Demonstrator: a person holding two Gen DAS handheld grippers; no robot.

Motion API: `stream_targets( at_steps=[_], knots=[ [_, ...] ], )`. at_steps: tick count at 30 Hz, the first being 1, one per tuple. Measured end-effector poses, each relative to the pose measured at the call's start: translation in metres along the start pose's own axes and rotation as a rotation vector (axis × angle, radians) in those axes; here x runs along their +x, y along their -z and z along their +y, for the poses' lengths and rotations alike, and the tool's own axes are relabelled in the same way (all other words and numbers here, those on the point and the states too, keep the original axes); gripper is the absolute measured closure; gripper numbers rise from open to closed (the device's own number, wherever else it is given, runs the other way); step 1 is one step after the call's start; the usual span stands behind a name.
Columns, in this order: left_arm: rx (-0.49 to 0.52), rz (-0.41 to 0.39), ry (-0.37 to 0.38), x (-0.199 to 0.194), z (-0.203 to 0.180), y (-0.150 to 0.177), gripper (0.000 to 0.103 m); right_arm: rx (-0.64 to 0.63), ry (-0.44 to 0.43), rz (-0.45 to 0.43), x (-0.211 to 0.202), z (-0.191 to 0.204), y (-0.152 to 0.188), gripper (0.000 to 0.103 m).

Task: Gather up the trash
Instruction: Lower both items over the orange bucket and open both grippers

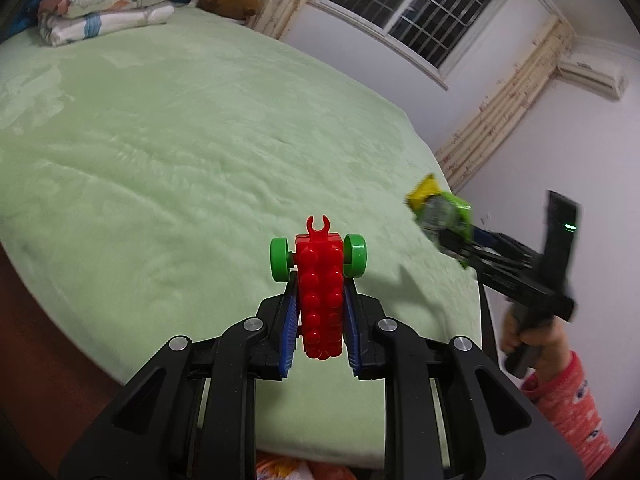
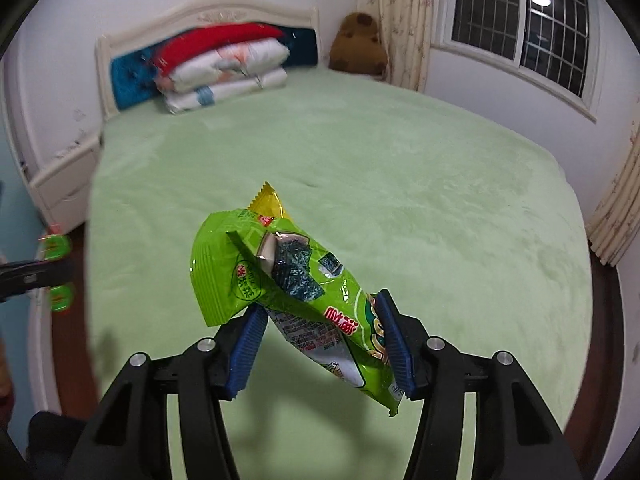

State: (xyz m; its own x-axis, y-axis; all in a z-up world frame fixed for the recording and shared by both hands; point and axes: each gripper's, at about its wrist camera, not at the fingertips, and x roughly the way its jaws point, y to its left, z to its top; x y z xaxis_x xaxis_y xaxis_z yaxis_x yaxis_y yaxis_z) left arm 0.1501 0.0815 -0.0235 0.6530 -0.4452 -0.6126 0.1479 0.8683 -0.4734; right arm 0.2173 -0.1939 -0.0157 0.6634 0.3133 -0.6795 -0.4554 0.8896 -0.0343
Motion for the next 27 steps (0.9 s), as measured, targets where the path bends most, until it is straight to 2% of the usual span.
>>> stream_targets(
  at_steps=[3, 8, 15, 21, 27],
  knots=[
    [0.041, 0.013, 0.004, -0.016, -0.016, 0.019, 0.083, -0.015, -0.003, -0.025, -0.053, 0.021, 0.025, 0.048],
    [0.122, 0.024, 0.009, -0.046, -0.046, 0.06, 0.083, -0.007, -0.007, -0.043, -0.119, 0.049, 0.071, 0.048],
    [0.208, 0.076, 0.021, -0.072, -0.073, 0.123, 0.083, 0.011, -0.028, -0.061, -0.181, 0.091, 0.136, 0.048],
    [0.237, 0.161, -0.001, -0.07, -0.075, 0.179, 0.083, 0.058, -0.06, -0.054, -0.205, 0.121, 0.191, 0.048],
    [0.192, 0.299, -0.048, -0.041, -0.052, 0.231, 0.083, 0.16, -0.101, 0.063, -0.187, 0.131, 0.248, 0.048]
  ],
)
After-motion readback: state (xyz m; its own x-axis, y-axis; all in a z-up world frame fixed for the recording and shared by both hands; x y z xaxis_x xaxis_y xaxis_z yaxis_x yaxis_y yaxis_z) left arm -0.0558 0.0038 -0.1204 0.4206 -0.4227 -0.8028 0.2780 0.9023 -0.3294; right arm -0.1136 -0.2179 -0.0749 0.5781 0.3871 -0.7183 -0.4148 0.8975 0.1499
